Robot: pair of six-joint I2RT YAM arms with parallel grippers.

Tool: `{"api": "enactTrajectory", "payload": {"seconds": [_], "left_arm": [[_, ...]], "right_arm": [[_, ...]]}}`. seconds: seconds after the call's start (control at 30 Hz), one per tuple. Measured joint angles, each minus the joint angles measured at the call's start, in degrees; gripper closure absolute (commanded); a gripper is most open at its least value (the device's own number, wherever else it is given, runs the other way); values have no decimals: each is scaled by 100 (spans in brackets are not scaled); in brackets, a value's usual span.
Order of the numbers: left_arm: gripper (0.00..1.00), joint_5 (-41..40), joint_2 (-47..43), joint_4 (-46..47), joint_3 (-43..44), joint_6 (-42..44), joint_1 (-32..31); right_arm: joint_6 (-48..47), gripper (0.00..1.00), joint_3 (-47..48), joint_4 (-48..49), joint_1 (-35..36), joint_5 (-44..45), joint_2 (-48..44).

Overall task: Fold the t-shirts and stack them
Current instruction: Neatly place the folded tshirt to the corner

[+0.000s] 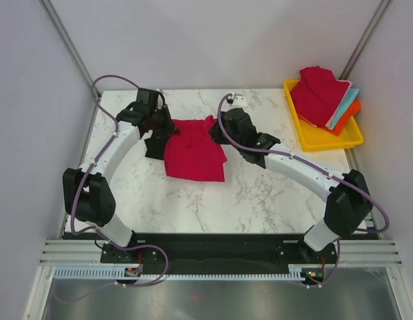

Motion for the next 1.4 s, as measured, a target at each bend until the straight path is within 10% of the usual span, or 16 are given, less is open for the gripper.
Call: {"api": "enactTrajectory", "payload": {"seconds": [0.5,1.27,1.37,1.4], "left_arm": [[98,-96,868,-1287,2068,122,1010],[98,-197,2520,-1491,2973,293,1346],[36,-208,2889,-1506,3366,398,1379],[25,-208,3021,-1469,3484,428,1386]], "right_arm": [[-293,100,1683,-234,584,514,1910],[-785,99,3198,-505,533,1110,3432],[-785,39,3421,-505,448,1113,3633],[-754,39,3473,-501,393,1104,3694]]}}
